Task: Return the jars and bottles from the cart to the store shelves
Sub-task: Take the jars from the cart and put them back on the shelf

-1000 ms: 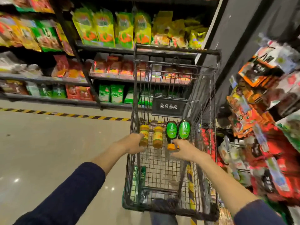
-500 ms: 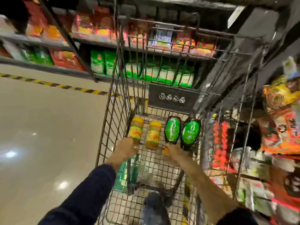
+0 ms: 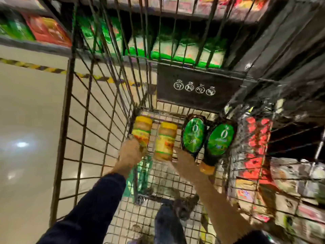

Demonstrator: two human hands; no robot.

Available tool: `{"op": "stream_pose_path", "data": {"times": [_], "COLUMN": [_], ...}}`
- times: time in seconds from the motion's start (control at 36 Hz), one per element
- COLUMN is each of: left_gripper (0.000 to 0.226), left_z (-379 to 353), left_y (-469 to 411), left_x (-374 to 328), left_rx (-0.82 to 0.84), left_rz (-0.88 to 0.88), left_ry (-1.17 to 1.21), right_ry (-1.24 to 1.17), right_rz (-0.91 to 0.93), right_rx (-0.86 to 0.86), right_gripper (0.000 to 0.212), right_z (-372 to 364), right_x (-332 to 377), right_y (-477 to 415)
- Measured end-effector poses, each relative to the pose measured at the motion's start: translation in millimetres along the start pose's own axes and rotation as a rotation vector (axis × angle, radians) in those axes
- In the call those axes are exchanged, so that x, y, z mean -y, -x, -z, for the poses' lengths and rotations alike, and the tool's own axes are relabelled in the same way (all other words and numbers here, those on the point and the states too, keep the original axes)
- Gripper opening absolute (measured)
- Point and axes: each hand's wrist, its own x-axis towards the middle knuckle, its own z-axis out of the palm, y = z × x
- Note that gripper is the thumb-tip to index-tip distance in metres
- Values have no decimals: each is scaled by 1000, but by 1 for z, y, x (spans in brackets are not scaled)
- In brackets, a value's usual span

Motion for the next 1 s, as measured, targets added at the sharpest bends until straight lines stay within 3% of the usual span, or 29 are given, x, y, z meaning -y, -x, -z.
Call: {"op": "stream_pose_path", "data": {"times": [0.11,0.22,0.42,0.53,0.64,0.75,0.94,1.0], "left_gripper": [53,82,73,73,70,67,32,33], "left_z": [-1,-3,-6,-7,-6,-2,12,15], "left_y": [-5,-13,-17,-19,-19,-15,8,18], "left_x": [-4,-6,-4,-2,-1,-1,-7,-8], "left_rx": [9,47,32,22,10,12,17,53], "left_rz": [36,115,117,117,93,98,82,76], "left_ry": [32,141,213,236,231,252,509,618], "right_ry": [-227,-399,-592,-686,-791,-787,-734,-786], "right_rz": [-58,-144,-276,-291,-311,-309,-345,-349], "right_rx": [-4,-19,36,27,-32,-79,-134,-153], "right_gripper": [59,61,73,60,76,57,59,59], "right_z": [-6,-8,-24,-30,-35,-30,-21,-15], "right_x": [4,4,4,5,11,14,18,20], "right_y": [-19,-30,-51,-55,-58,-50,-38,-28]}}
